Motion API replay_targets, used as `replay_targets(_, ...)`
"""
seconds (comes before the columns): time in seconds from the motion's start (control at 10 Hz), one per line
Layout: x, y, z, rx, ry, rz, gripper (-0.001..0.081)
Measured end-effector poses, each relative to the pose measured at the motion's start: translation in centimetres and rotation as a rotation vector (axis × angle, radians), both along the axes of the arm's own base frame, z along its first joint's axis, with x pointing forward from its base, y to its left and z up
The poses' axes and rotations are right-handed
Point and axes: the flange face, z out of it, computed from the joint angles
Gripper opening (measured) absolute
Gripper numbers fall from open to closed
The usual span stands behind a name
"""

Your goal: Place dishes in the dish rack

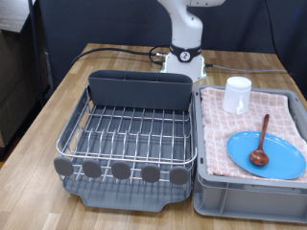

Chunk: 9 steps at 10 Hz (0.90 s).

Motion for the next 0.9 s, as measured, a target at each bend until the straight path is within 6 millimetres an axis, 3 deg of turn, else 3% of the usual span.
replay_targets(0.7, 6.9, 5.0, -6.9, 0.048, -0.109, 0.086, 0.0803)
replay_targets(0.9, 6.8, 4.9, -7.1, 0.037, -0.103, 0.074, 0.0803)
